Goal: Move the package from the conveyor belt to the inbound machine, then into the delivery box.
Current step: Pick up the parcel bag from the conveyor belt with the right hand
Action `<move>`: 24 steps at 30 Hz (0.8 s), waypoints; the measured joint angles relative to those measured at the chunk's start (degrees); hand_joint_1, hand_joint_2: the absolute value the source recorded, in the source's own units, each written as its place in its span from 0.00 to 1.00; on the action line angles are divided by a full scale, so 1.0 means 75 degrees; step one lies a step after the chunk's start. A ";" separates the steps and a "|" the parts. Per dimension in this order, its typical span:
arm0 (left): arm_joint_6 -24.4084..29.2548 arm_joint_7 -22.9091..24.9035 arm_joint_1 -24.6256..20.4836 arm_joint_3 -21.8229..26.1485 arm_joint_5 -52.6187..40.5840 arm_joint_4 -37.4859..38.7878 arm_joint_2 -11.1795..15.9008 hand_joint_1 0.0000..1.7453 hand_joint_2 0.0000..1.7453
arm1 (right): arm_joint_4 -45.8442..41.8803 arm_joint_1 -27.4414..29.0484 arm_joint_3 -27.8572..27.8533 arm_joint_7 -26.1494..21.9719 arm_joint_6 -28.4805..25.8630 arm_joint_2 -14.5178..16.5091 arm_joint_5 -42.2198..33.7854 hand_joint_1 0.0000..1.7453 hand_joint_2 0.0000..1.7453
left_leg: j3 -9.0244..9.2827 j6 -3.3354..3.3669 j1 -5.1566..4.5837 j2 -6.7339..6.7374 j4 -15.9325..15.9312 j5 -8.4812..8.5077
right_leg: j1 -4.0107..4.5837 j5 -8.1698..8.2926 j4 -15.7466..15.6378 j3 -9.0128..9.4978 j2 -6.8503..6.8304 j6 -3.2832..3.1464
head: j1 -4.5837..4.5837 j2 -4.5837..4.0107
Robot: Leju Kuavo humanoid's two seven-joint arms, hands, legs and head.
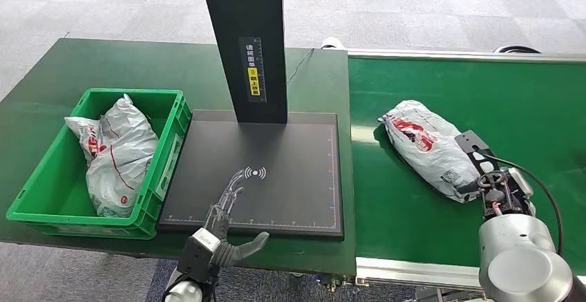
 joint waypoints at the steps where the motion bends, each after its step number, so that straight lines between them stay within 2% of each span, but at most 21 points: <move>1: 0.0000 0.0000 -0.0003 -0.0003 0.0000 0.0000 0.0001 0.00 1.00 | 0.0001 0.0000 -0.0006 0.0062 0.0034 0.0001 0.0032 0.00 1.00 | 0.0000 0.0000 0.0000 0.0000 0.0000 0.0000 | 0.0000 0.0000 0.0000 0.0000 0.0000 0.0000 | 0.0000 0.0000; 6: 0.0000 0.0002 -0.0009 -0.0018 0.0000 0.0000 0.0006 0.00 1.00 | 0.0006 0.0018 -0.0021 0.0229 0.0026 0.0001 0.0113 0.00 1.00 | 0.0000 0.0000 0.0000 0.0000 0.0000 0.0000 | 0.0000 0.0000 0.0000 -0.0001 0.0000 0.0000 | 0.0001 -0.0001; 8: 0.0000 0.0005 0.0004 -0.0023 0.0001 -0.0001 0.0012 0.00 1.00 | 0.0006 0.0054 0.0034 0.0126 -0.0302 0.0000 0.0117 0.00 1.00 | 0.0000 0.0000 0.0000 0.0000 0.0000 0.0000 | 0.0000 0.0000 0.0000 -0.0001 0.0000 0.0000 | 0.0001 -0.0001; 12: 0.0001 0.0006 0.0105 -0.0036 0.0005 -0.0020 0.0022 0.00 1.00 | 0.0006 0.0114 0.0414 -0.0439 -0.1616 -0.0027 0.0120 0.00 1.00 | 0.0000 0.0000 0.0000 0.0000 0.0000 0.0000 | 0.0000 0.0000 0.0000 -0.0001 0.0000 0.0000 | 0.0001 -0.0001; 14: 0.0007 0.0006 0.0147 -0.0046 0.0007 -0.0030 0.0023 0.00 1.00 | 0.0006 0.0117 0.0628 -0.0644 -0.2032 -0.0051 0.0120 0.00 1.00 | 0.0000 0.0000 0.0000 0.0000 0.0000 0.0000 | 0.0000 0.0000 0.0000 -0.0001 0.0000 0.0000 | 0.0001 0.0001; 19: 0.0005 0.0011 0.0198 -0.0058 -0.0001 -0.0032 0.0023 0.00 1.00 | 0.0006 0.0155 0.1105 -0.0876 -0.2603 -0.0071 0.0120 0.00 1.00 | 0.0000 0.0000 0.0000 0.0000 0.0000 0.0000 | 0.0000 0.0000 0.0000 -0.0001 0.0000 0.0000 | 0.0001 -0.0001; 24: -0.0024 0.0016 0.0172 -0.0125 -0.0078 -0.0023 0.0023 0.00 1.00 | 0.0011 0.0258 0.1381 -0.1327 -0.2686 -0.0042 0.0082 0.00 1.00 | 0.0000 0.0000 0.0000 0.0000 0.0000 0.0000 | 0.0000 0.0000 0.0000 0.0000 0.0000 0.0000 | 0.0001 0.0001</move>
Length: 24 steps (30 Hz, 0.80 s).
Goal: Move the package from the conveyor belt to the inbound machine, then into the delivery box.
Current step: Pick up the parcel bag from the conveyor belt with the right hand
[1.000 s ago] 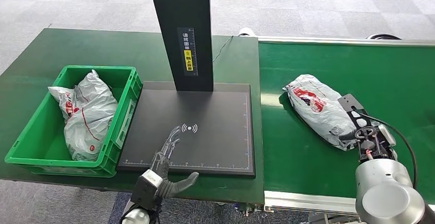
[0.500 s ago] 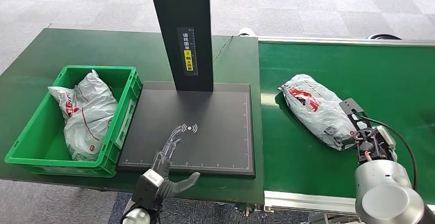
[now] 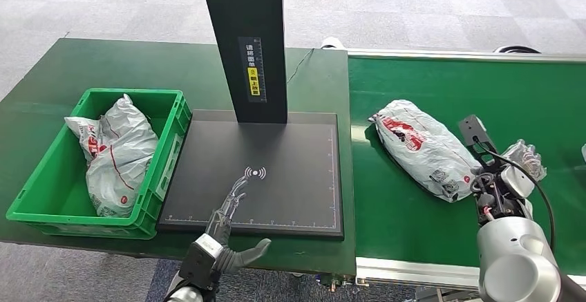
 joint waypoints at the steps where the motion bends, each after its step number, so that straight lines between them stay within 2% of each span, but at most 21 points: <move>1: -0.0008 0.0004 -0.0020 -0.0028 -0.0015 0.0007 0.0000 0.00 1.00 | 0.0006 0.0019 0.0008 -0.0192 0.0062 0.0026 -0.0042 0.00 1.00 | 0.0000 0.0000 0.0000 0.0000 0.0000 0.0000 | 0.0000 0.0000 0.0000 0.0000 0.0000 0.0000 | 0.0000 -0.0001; 6: -0.0071 0.0021 -0.0207 -0.0141 -0.0105 0.0112 -0.0005 0.00 1.00 | 0.0049 0.0113 -0.0082 -0.1236 0.0674 0.0289 -0.0524 0.00 1.00 | 0.0002 0.0000 0.0000 0.0001 0.0000 0.0001 | 0.0000 0.0000 0.0000 0.0000 0.0001 0.0000 | -0.0001 -0.0001; 12: -0.0119 0.0060 -0.0391 -0.0259 -0.0179 0.0254 -0.0010 0.00 1.00 | 0.0098 0.0134 -0.0489 -0.1940 0.1426 0.0702 -0.1234 0.00 1.00 | 0.0001 0.0000 0.0001 0.0002 0.0000 0.0001 | 0.0002 0.0000 0.0001 0.0000 0.0001 0.0000 | -0.0001 -0.0001; 18: -0.0149 0.0086 -0.0438 -0.0270 -0.0204 0.0310 -0.0012 0.00 1.00 | 0.0104 0.0134 -0.0671 -0.2111 0.1743 0.0834 -0.1468 0.00 1.00 | 0.0001 0.0000 0.0001 0.0002 0.0000 0.0001 | 0.0001 0.0000 0.0001 -0.0001 0.0001 0.0000 | -0.0001 0.0000; 21: -0.0172 0.0093 -0.0559 -0.0290 -0.0223 0.0466 -0.0007 0.00 1.00 | 0.0117 0.0136 -0.1016 -0.2237 0.2076 0.1081 -0.1708 0.00 1.00 | 0.0001 0.0000 0.0001 0.0002 0.0000 0.0001 | 0.0001 0.0000 0.0001 -0.0001 0.0001 0.0000 | -0.0001 -0.0001; 24: -0.0166 0.0089 -0.0601 -0.0299 -0.0216 0.0559 -0.0002 0.00 1.00 | 0.0129 0.0138 -0.1242 -0.1964 0.2169 0.1250 -0.1742 0.00 1.00 | 0.0001 0.0000 0.0001 0.0002 0.0000 0.0001 | 0.0001 0.0000 0.0001 -0.0001 0.0001 0.0000 | -0.0001 -0.0001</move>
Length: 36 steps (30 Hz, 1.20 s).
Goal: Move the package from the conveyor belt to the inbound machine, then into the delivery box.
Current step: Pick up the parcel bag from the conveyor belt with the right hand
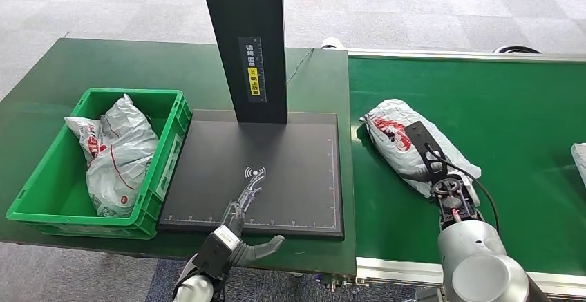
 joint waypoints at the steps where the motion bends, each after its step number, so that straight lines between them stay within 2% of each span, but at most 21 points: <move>1: 0.0003 0.0001 0.0002 -0.0002 0.0003 0.0007 0.0001 0.00 1.00 | 0.0003 0.0000 -0.0032 0.0191 -0.0001 0.0020 0.0041 0.00 1.00 | 0.0000 0.0000 0.0000 -0.0001 0.0000 0.0000 | 0.0000 0.0000 0.0000 0.0000 -0.0001 0.0000 | 0.0000 0.0000; 3: 0.0001 0.0019 0.0015 -0.0015 0.0009 0.0007 0.0005 0.00 1.00 | 0.0009 -0.0004 -0.0076 0.0742 -0.0001 0.0044 0.0202 0.00 1.00 | 0.0000 0.0000 0.0000 -0.0002 0.0000 0.0000 | 0.0000 0.0000 0.0000 0.0001 -0.0002 0.0000 | 0.0000 0.0000; 4: -0.0002 0.0031 0.0024 -0.0027 0.0015 0.0007 0.0009 0.00 1.00 | 0.0011 -0.0008 -0.0087 0.1045 -0.0001 0.0047 0.0302 0.04 1.00 | 0.0000 0.0000 0.0000 -0.0002 0.0000 0.0000 | 0.0000 0.0000 0.0000 0.0001 -0.0002 0.0000 | 0.0000 0.0001; 8: -0.0018 0.0095 0.0067 -0.0086 0.0069 0.0006 0.0025 0.00 1.00 | 0.0014 -0.0051 -0.0088 0.2266 0.0143 0.0020 0.0788 0.96 1.00 | 0.0000 0.0000 0.0000 -0.0003 0.0000 0.0000 | -0.0001 0.0000 0.0000 0.0002 -0.0003 0.0000 | 0.0000 0.0001; 10: -0.0018 0.0150 0.0084 -0.0122 0.0107 0.0002 0.0025 0.00 1.00 | 0.0015 -0.0085 -0.0057 0.2742 0.0233 -0.0003 0.1057 1.00 1.00 | 0.0000 0.0000 0.0000 -0.0003 0.0000 0.0000 | -0.0001 0.0000 0.0000 0.0003 -0.0004 0.0000 | 0.0000 0.0000; 13: -0.0019 0.0205 0.0108 -0.0174 0.0135 -0.0031 0.0023 0.00 1.00 | 0.0015 -0.0155 0.0018 0.3146 0.0294 -0.0037 0.1362 1.00 1.00 | 0.0000 0.0000 -0.0001 -0.0003 0.0000 0.0000 | -0.0001 0.0000 0.0000 0.0005 -0.0004 0.0000 | 0.0000 0.0000; 16: -0.0021 0.0286 0.0112 -0.0187 0.0144 -0.0071 0.0020 0.00 1.00 | 0.0015 -0.0206 0.0078 0.3265 0.0301 -0.0058 0.1506 1.00 1.00 | 0.0001 0.0001 0.0000 -0.0002 0.0000 0.0001 | -0.0001 0.0001 0.0000 0.0005 -0.0003 0.0000 | 0.0000 0.0000; 30: -0.0075 0.0364 0.0082 -0.0182 0.0151 -0.0173 0.0020 0.00 1.00 | 0.0015 -0.0309 0.0175 0.3086 0.0329 -0.0005 0.1655 1.00 1.00 | 0.0000 0.0001 -0.0001 -0.0002 0.0000 0.0001 | 0.0000 0.0000 0.0000 0.0004 -0.0002 0.0000 | 0.0001 0.0001; 31: -0.0075 0.0364 0.0082 -0.0181 0.0151 -0.0179 0.0020 0.00 1.00 | 0.0015 -0.0309 0.0181 0.3086 0.0321 -0.0002 0.1684 0.95 1.00 | 0.0000 0.0001 -0.0001 -0.0002 0.0000 0.0001 | -0.0001 0.0000 0.0000 0.0004 -0.0002 0.0000 | 0.0001 0.0001; 34: -0.0075 0.0364 0.0084 -0.0180 0.0150 -0.0184 0.0020 0.00 1.00 | 0.0015 -0.0309 0.0224 0.3094 0.0242 0.0006 0.1756 0.20 1.00 | 0.0000 0.0001 -0.0001 -0.0002 0.0000 0.0001 | -0.0001 0.0001 0.0000 0.0004 -0.0002 0.0000 | 0.0000 0.0001; 35: -0.0075 0.0363 0.0088 -0.0180 0.0149 -0.0184 0.0020 0.00 1.00 | 0.0015 -0.0309 0.0259 0.3113 0.0191 0.0006 0.1766 0.00 1.00 | 0.0001 0.0001 -0.0001 -0.0002 0.0000 0.0001 | 0.0000 0.0001 0.0000 0.0004 -0.0002 0.0000 | 0.0000 0.0001; 36: -0.0075 0.0363 0.0095 -0.0180 0.0149 -0.0184 0.0020 0.00 1.00 | 0.0015 -0.0309 0.0319 0.3169 0.0121 0.0004 0.1772 0.00 1.00 | 0.0001 0.0001 0.0000 -0.0002 0.0000 0.0001 | 0.0000 0.0001 0.0000 0.0004 -0.0002 0.0000 | 0.0000 0.0001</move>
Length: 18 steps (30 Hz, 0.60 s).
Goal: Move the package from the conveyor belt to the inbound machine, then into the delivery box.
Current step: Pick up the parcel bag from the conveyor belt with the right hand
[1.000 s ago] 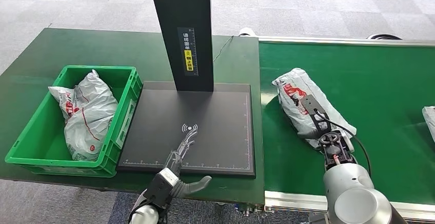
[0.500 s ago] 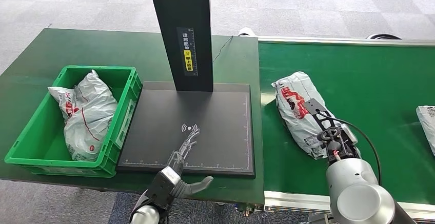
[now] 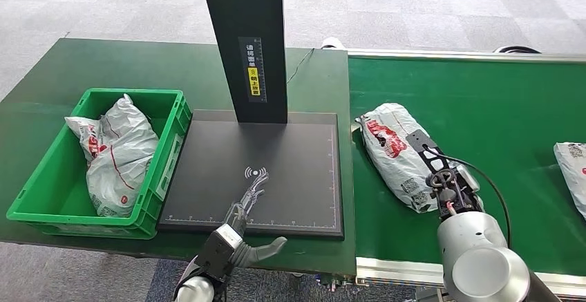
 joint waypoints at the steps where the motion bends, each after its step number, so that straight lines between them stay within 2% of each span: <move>1: -0.0001 0.0000 0.0010 0.0000 -0.0001 -0.0001 0.0000 0.00 1.00 | 0.0000 0.0001 0.0094 0.0094 -0.0078 -0.0006 0.0004 0.00 1.00 | 0.0000 0.0000 0.0000 0.0000 0.0000 0.0000 | 0.0000 0.0000 0.0000 0.0000 0.0000 0.0000 | 0.0000 0.0000; 4: -0.0006 0.0007 0.0056 0.0000 -0.0001 -0.0022 0.0001 0.00 1.00 | 0.0000 0.0009 0.0686 0.0575 -0.0368 -0.0061 0.0007 0.00 1.00 | 0.0000 0.0000 0.0000 0.0000 0.0000 0.0000 | 0.0000 0.0000 0.0000 -0.0001 0.0000 0.0000 | 0.0000 -0.0001; 8: -0.0009 0.0010 0.0169 0.0000 -0.0001 -0.0111 0.0009 0.00 1.00 | 0.0000 0.0031 0.2097 0.1111 -0.0976 -0.0202 0.0008 0.00 1.00 | -0.0001 0.0000 0.0000 0.0001 0.0000 -0.0001 | 0.0000 0.0000 0.0000 -0.0003 0.0001 0.0000 | 0.0000 0.0000; 13: -0.0003 0.0001 0.0287 -0.0002 0.0001 -0.0193 0.0027 0.00 1.00 | 0.0002 0.0035 0.3310 0.1198 -0.1267 -0.0283 0.0007 0.00 1.00 | 0.0000 0.0000 0.0000 0.0001 0.0000 0.0000 | 0.0000 0.0000 0.0000 -0.0004 0.0001 0.0000 | 0.0000 0.0000; 16: 0.0009 -0.0024 0.0336 -0.0004 0.0001 -0.0220 0.0035 0.00 1.00 | 0.0003 0.0049 0.3620 0.1110 -0.1306 -0.0280 -0.0017 0.00 1.00 | 0.0000 0.0000 0.0001 0.0001 0.0000 0.0000 | 0.0000 0.0000 0.0000 -0.0003 0.0001 0.0000 | 0.0000 -0.0001; 18: 0.0023 -0.0041 0.0356 -0.0007 0.0002 -0.0235 0.0042 0.00 1.00 | 0.0003 0.0080 0.3673 0.0820 -0.1376 -0.0257 -0.0172 0.00 1.00 | -0.0001 0.0000 0.0001 0.0001 0.0000 0.0000 | 0.0000 0.0000 0.0000 -0.0003 0.0001 0.0000 | 0.0000 -0.0001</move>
